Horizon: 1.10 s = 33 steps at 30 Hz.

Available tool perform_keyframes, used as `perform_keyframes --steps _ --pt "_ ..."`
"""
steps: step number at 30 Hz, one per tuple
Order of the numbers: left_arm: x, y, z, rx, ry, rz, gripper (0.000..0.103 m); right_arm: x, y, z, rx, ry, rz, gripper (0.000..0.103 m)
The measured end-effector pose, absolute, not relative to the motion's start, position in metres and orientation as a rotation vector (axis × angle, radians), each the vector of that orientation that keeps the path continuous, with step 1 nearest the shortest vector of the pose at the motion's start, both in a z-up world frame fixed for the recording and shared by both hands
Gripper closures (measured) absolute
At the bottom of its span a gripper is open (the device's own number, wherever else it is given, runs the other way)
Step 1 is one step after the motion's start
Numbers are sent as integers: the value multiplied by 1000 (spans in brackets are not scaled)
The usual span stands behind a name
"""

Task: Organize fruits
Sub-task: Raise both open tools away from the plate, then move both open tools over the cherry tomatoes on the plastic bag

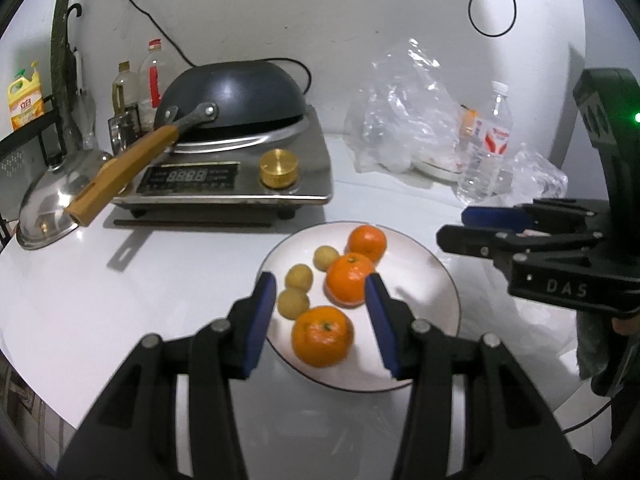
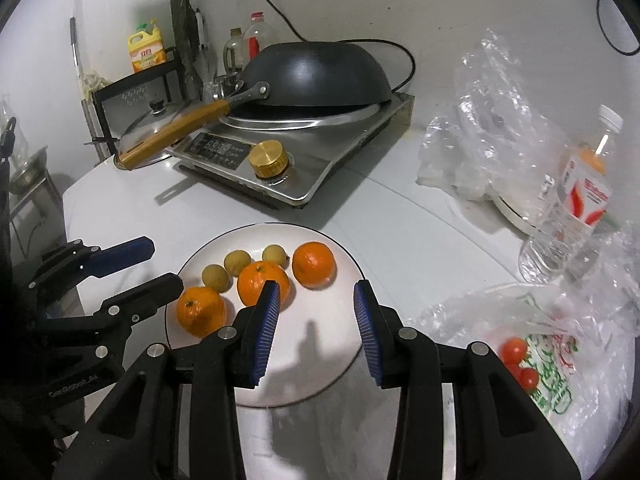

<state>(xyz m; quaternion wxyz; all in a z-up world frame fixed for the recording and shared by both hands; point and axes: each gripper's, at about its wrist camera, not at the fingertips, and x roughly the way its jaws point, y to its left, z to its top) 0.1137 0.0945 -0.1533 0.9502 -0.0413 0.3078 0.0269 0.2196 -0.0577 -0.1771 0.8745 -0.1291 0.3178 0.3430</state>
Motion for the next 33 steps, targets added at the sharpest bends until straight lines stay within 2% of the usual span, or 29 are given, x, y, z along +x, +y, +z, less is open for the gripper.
perform_keyframes --steps 27,30,33 --pt "102 11 -131 -24 597 -27 53 196 -154 -166 -201 620 653 62" --pt "101 3 -128 -24 594 -42 51 195 -164 -166 -193 618 646 62" --pt "103 -5 -127 -26 594 -44 41 195 -175 -167 -184 618 639 62"
